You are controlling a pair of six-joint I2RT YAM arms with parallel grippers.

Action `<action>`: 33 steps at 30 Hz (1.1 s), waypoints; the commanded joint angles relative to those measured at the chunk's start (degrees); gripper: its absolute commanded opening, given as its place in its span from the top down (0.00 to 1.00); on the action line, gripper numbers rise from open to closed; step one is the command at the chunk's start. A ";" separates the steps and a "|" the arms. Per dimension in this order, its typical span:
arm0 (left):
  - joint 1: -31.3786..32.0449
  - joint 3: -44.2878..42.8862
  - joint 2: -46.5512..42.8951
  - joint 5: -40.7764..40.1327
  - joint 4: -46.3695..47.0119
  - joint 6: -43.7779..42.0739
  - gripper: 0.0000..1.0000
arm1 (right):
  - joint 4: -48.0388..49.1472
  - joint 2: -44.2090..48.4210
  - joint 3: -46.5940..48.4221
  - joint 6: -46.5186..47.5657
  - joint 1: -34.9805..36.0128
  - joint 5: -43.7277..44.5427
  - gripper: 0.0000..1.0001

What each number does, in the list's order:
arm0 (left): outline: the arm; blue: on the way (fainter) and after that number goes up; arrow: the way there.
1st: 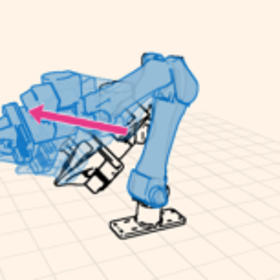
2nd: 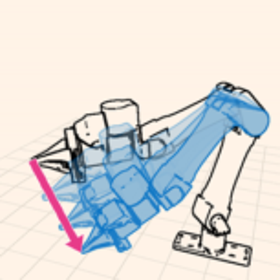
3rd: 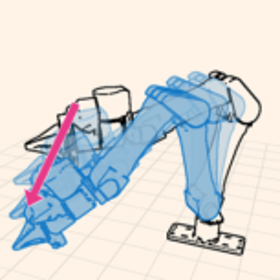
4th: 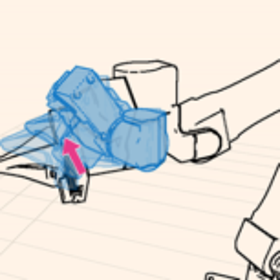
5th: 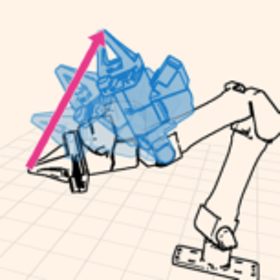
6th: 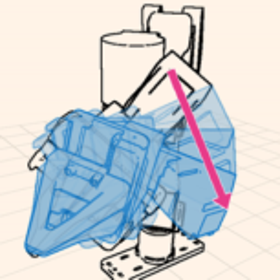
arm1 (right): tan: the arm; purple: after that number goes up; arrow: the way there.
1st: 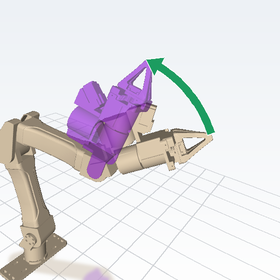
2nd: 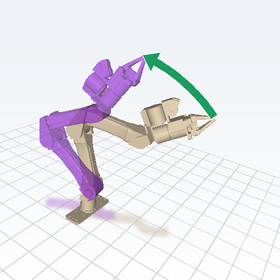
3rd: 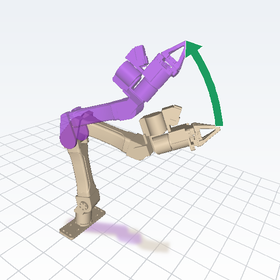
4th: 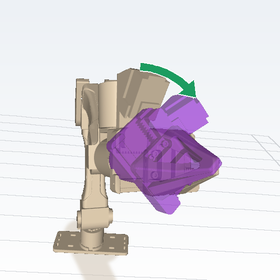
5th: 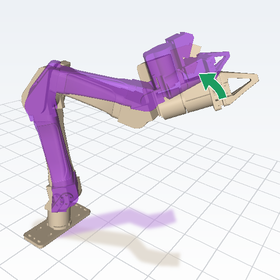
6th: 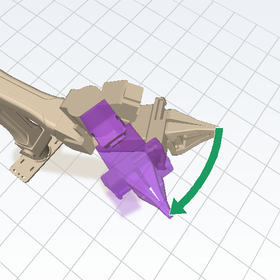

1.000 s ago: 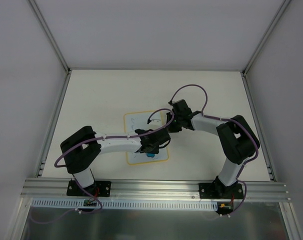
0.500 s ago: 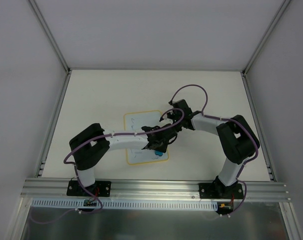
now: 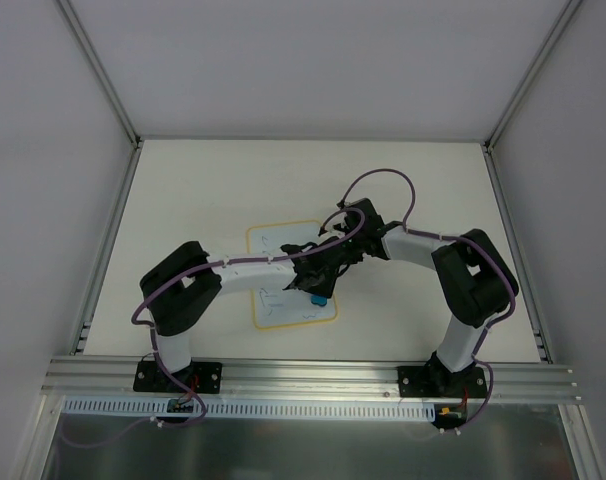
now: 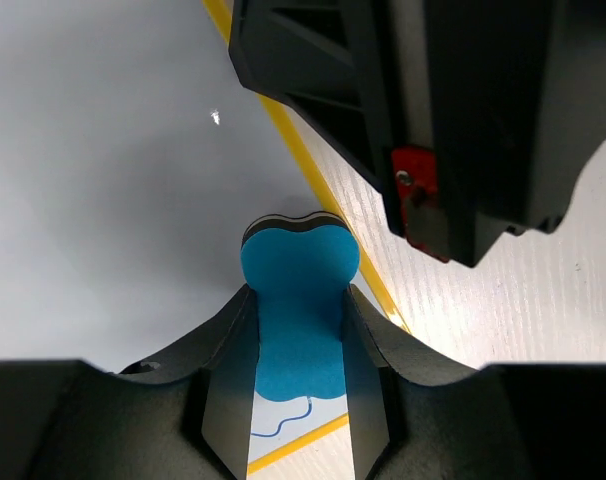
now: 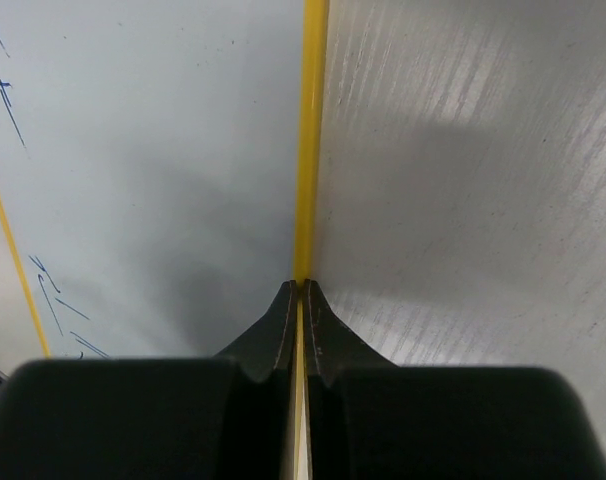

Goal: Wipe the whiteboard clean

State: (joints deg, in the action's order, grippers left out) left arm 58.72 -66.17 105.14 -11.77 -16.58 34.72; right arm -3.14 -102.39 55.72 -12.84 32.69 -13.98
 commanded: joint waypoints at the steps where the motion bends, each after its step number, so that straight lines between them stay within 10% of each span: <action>1: -1.41 0.25 2.09 0.00 -1.61 -1.06 1.00 | -4.07 -3.70 -1.32 0.71 0.01 3.69 1.00; 33: 3.78 13.78 -8.54 5.99 -14.18 5.44 1.00 | -3.89 -4.57 -1.23 0.18 -1.05 3.08 1.00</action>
State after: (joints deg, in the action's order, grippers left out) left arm 62.65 -57.14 97.01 -5.80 -20.51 35.83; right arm -2.35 -103.07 55.92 -14.00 31.94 -15.46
